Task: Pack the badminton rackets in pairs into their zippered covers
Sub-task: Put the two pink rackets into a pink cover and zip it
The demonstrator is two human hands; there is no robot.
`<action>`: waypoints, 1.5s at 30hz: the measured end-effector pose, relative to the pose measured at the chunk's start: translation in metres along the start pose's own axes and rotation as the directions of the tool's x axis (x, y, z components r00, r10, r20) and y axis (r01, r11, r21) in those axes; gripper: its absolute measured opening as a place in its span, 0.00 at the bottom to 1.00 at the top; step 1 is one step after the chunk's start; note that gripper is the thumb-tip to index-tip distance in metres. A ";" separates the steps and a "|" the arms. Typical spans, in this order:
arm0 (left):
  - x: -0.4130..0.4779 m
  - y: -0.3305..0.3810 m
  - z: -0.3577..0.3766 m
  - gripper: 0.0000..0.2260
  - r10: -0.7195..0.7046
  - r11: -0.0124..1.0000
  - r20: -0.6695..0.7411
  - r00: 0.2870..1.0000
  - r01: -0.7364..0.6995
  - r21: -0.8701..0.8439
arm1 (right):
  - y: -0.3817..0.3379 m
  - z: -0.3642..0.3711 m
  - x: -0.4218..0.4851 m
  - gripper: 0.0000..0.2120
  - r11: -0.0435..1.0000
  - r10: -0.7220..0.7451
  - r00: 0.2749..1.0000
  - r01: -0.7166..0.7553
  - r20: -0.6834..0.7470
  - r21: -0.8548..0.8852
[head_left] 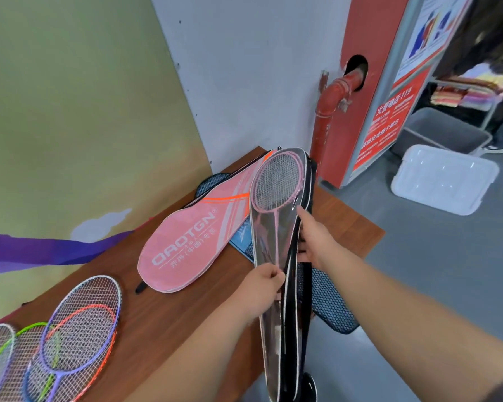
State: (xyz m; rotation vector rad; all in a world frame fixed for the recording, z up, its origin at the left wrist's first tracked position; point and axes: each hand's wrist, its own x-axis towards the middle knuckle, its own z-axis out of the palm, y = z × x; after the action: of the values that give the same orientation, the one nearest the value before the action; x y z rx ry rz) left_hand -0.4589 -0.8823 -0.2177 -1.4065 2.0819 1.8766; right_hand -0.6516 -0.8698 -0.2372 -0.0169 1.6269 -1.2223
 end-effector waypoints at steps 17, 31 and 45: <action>-0.007 0.056 -0.072 0.16 0.528 0.788 -0.111 0.842 -0.436 0.435 | -0.010 -0.006 -0.076 0.12 0.572 -0.539 0.843 0.371 0.006 -0.732; -0.018 0.055 -0.195 0.18 0.699 0.285 -0.139 0.702 -0.094 0.954 | -0.022 0.001 -0.091 0.12 0.399 -0.482 0.852 0.423 0.207 -0.814; -0.029 -0.018 -0.237 0.19 0.445 0.768 -0.336 0.830 -0.160 0.620 | -0.024 0.057 -0.053 0.12 0.193 -0.371 0.878 0.392 0.303 -0.900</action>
State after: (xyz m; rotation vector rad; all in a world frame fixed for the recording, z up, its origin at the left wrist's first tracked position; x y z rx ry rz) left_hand -0.3042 -1.0521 -0.1491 -1.4997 2.9240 0.8190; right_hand -0.5994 -0.8920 -0.1784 -1.3007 2.1915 -0.3386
